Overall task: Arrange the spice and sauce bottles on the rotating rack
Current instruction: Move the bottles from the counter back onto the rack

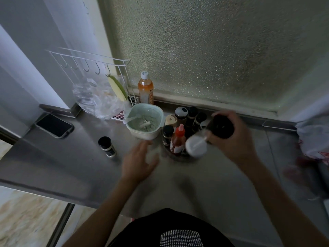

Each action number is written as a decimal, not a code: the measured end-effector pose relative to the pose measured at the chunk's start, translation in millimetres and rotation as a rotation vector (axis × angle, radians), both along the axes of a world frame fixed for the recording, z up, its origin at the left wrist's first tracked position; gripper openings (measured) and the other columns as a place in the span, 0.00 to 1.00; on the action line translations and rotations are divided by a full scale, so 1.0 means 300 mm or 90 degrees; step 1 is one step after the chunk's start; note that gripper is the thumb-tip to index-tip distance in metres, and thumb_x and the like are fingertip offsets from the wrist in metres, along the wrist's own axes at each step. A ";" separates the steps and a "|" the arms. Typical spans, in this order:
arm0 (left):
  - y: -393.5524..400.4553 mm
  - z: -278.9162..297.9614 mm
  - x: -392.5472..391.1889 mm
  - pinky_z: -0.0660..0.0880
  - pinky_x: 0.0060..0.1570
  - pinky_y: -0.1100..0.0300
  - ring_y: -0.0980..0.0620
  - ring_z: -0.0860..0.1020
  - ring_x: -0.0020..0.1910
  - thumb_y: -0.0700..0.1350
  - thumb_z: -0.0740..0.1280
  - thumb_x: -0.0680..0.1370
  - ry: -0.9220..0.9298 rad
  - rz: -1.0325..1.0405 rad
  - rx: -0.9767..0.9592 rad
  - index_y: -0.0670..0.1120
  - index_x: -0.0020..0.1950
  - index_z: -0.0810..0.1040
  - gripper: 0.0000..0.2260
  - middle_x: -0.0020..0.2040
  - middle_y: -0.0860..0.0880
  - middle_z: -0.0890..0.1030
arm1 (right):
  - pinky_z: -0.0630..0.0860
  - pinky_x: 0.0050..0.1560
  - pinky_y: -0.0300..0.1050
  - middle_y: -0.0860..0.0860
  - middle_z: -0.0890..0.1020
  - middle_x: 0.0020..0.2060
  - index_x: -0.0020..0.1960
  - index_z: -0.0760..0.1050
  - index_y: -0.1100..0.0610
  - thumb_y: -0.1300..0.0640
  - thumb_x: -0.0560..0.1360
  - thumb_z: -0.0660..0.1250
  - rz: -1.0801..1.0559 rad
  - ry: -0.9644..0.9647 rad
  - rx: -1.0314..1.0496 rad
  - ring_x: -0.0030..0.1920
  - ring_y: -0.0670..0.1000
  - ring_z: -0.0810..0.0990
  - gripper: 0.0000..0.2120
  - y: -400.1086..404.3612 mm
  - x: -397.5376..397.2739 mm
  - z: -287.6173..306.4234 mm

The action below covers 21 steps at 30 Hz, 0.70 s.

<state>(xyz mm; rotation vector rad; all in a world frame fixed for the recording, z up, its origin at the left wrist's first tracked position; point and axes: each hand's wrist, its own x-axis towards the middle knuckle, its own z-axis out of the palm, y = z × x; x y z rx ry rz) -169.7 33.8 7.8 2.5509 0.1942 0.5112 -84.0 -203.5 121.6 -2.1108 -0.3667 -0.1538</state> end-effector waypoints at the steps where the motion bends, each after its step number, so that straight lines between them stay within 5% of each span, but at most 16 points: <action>1: 0.047 -0.010 0.001 0.76 0.35 0.53 0.43 0.81 0.43 0.55 0.59 0.69 -0.024 0.091 0.016 0.47 0.53 0.73 0.18 0.45 0.44 0.80 | 0.70 0.45 0.23 0.40 0.78 0.42 0.52 0.73 0.49 0.58 0.62 0.78 -0.022 -0.027 0.001 0.42 0.34 0.76 0.22 -0.012 0.038 0.033; 5: 0.217 -0.018 0.027 0.70 0.54 0.39 0.34 0.70 0.57 0.43 0.66 0.69 0.088 0.387 0.013 0.41 0.63 0.69 0.22 0.59 0.35 0.71 | 0.71 0.48 0.35 0.46 0.78 0.45 0.55 0.74 0.53 0.56 0.63 0.78 -0.051 -0.039 -0.068 0.46 0.44 0.76 0.23 0.018 0.189 0.081; 9: 0.297 -0.047 0.058 0.64 0.63 0.40 0.35 0.63 0.65 0.41 0.68 0.70 0.238 0.391 -0.036 0.44 0.69 0.64 0.29 0.68 0.36 0.65 | 0.72 0.49 0.42 0.49 0.78 0.48 0.57 0.72 0.53 0.53 0.64 0.77 0.026 0.036 -0.168 0.49 0.51 0.77 0.25 0.091 0.315 -0.015; 13: 0.319 -0.088 0.074 0.69 0.59 0.40 0.34 0.66 0.63 0.40 0.63 0.73 0.310 0.358 -0.100 0.45 0.67 0.65 0.22 0.65 0.37 0.67 | 0.72 0.47 0.44 0.53 0.79 0.50 0.55 0.71 0.52 0.52 0.63 0.77 0.089 0.092 -0.263 0.49 0.52 0.76 0.24 0.135 0.389 -0.152; 21: 0.240 -0.082 0.058 0.74 0.52 0.43 0.36 0.73 0.58 0.40 0.65 0.75 0.240 0.279 -0.108 0.46 0.67 0.70 0.20 0.63 0.41 0.71 | 0.72 0.56 0.48 0.55 0.76 0.59 0.61 0.69 0.46 0.47 0.64 0.77 0.117 0.197 -0.331 0.60 0.56 0.75 0.29 0.166 0.443 -0.325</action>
